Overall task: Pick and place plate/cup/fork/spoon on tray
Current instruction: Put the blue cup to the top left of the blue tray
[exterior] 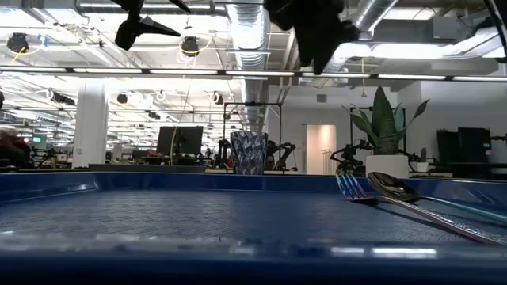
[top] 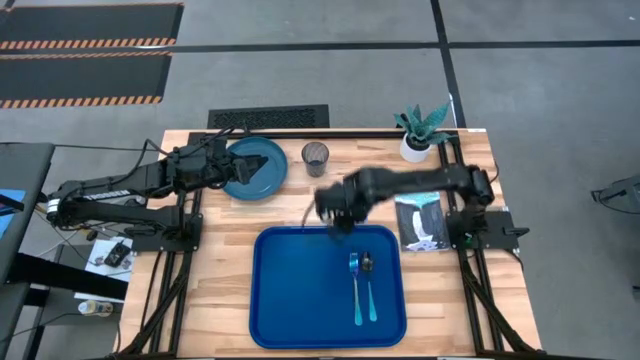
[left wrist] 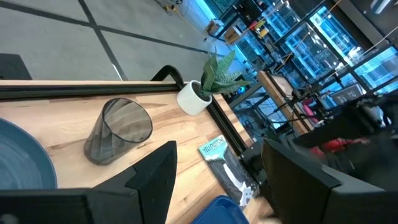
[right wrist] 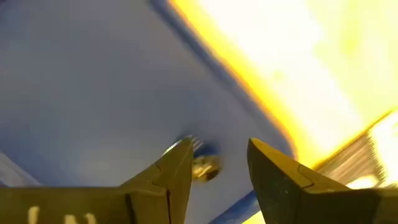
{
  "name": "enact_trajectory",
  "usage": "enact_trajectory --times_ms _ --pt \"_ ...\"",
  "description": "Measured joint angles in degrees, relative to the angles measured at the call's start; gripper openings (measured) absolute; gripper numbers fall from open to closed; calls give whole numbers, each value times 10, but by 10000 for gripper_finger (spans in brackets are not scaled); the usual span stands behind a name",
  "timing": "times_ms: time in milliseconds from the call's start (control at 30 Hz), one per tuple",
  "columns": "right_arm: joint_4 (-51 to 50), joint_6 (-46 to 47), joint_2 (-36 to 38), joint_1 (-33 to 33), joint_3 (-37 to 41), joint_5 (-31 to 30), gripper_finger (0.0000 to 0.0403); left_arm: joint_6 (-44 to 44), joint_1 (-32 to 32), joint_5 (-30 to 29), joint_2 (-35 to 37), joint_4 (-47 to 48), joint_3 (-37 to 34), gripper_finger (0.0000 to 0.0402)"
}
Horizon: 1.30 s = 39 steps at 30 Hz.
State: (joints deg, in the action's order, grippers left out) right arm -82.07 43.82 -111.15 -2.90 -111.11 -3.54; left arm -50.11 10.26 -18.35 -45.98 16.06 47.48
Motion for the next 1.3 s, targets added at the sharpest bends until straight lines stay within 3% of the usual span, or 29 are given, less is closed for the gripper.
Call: enact_trajectory --times_ms 200,433,667,833,1300 --pt "45 -210 0 102 -5 -5 176 0 0 0 0 33 0 222" --pt "184 -406 0 171 -5 -10 173 8 0 0 0 67 0 222" --pt "269 -491 -37 200 -5 -10 173 35 0 0 0 81 0 222" --pt "285 -507 -83 204 -5 2 173 33 0 0 0 111 0 222" --pt "304 -634 -114 234 -3 24 171 -31 0 -32 3 132 0 222"
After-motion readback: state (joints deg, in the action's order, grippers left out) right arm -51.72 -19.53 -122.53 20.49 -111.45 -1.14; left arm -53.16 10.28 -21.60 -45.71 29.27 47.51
